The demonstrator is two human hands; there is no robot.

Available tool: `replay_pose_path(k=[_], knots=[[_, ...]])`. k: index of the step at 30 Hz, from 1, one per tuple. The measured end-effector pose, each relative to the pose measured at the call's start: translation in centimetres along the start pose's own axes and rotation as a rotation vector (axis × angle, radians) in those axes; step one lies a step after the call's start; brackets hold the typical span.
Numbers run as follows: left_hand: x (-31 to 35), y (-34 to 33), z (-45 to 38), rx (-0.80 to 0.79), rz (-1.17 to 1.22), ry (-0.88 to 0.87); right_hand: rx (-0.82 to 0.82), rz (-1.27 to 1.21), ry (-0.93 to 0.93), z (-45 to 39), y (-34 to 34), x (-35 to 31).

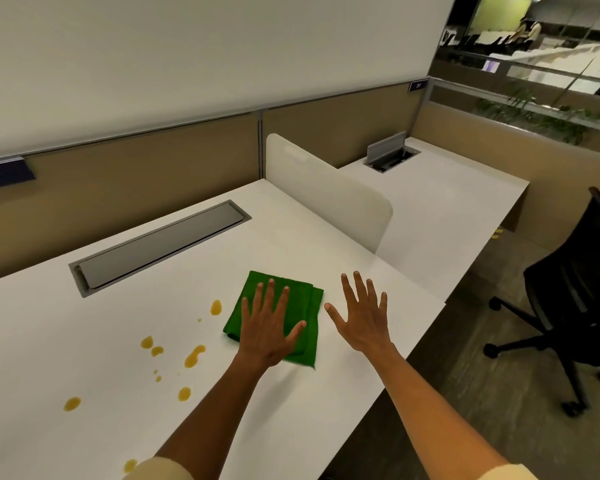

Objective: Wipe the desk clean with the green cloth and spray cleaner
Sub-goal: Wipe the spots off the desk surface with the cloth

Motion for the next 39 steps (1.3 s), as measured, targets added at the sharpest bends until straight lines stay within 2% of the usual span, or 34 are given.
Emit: replay_pose_path(k=[8,15,23,28,31,35,39], knots=[[1.4,-4.8,-3.6,-0.025,-0.075,0.102,-0.096,-0.074,0.075,-3.6,-6.0,4.0],[0.4,-7.4,-5.2,-0.028,-0.131,0.170,-0.159,-0.101,0.179,-5.3,-9.7,3.7],[0.8,-9.8,-6.5,-0.081,-0.165,0.142,-0.107,-0.033,0.196,-5.5,-10.6,3.8],[0.0,-10.4,-6.1,-0.036,-0.120,0.158,-0.103,0.012,0.204,-5.7,-10.9,3.9],[-0.6,-10.2,-6.3,-0.020,-0.088,0.160,-0.115,0.017,0.176,-5.8,-11.2,3.4],[-3.3,-9.9,-7.5,-0.022,-0.048,0.211,-0.131,-0.012,0.038,-5.8,-12.0,2.4],[-6.7,-9.6,-9.8,-0.066,-0.113,0.256,-0.119,-0.015,0.017,-6.1,-11.9,2.4]])
Point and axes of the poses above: each hand's wrist, its own z-axis away from the middle knuckle, its own y-axis out of the back of the hand, x = y × z, the point moved 10 cm from there along -z, towards the middle knuckle, and after that the axes turned 10 degrees about y, right-handed, at the moved point
